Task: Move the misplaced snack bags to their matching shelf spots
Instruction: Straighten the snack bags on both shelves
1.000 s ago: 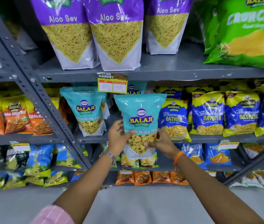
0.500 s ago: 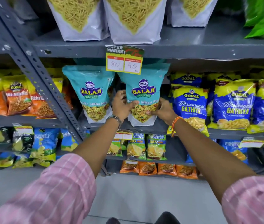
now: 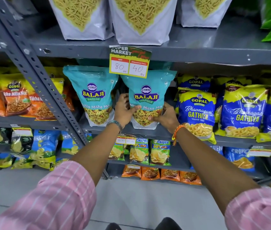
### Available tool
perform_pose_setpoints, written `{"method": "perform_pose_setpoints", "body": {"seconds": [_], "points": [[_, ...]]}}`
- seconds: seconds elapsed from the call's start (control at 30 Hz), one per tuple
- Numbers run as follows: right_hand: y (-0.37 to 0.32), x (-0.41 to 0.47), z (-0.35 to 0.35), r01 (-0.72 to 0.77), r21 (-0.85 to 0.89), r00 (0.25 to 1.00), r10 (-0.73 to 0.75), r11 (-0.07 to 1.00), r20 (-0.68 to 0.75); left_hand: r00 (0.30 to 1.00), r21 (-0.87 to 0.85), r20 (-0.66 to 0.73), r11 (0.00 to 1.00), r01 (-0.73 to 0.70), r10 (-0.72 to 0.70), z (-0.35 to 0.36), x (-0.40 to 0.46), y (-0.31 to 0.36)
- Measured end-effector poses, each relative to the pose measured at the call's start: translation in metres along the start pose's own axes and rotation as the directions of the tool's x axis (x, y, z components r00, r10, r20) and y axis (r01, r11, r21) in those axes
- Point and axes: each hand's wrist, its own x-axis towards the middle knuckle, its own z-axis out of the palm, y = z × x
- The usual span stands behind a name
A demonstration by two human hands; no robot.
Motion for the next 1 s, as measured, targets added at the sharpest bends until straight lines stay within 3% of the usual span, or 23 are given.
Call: {"method": "perform_pose_setpoints", "body": {"seconds": [0.13,0.2,0.3,0.4,0.53,0.6,0.77,1.0], "points": [[-0.026,-0.025,-0.006,-0.028,0.003,0.999,0.028,1.000,-0.043,1.000,0.017,0.021,1.000,0.000,-0.001,-0.011,-0.029,0.015],[-0.042,-0.053,-0.013,0.003,0.043,0.977,0.007,0.999,-0.214,1.000,0.027,-0.025,1.000,0.001,-0.001,-0.018,-0.057,0.026],[-0.085,-0.099,-0.026,0.200,0.079,0.835,-0.127,0.977,-0.536,0.985,-0.040,-0.168,0.998,-0.048,0.041,-0.030,-0.102,0.057],[-0.153,-0.124,-0.038,0.448,0.058,0.714,-0.318,0.892,-0.624,0.943,-0.094,-0.272,0.970,-0.223,0.190,-0.040,-0.128,0.112],[-0.247,-0.118,-0.062,0.587,0.090,0.718,-0.467,0.804,-0.516,0.774,-0.055,-0.428,0.841,-0.538,0.467,-0.064,-0.109,0.202],[-0.278,-0.100,-0.071,0.575,0.090,0.761,-0.491,0.813,-0.425,0.737,-0.031,-0.422,0.804,-0.594,0.528,-0.076,-0.086,0.237],[-0.330,-0.060,-0.068,0.496,0.155,0.862,-0.465,0.854,-0.201,0.858,0.081,-0.176,0.876,-0.476,0.483,-0.084,-0.042,0.284],[-0.342,-0.023,-0.060,0.456,0.187,0.890,-0.450,0.870,-0.076,0.855,0.189,-0.127,0.858,-0.477,0.503,-0.080,-0.021,0.272]]}}
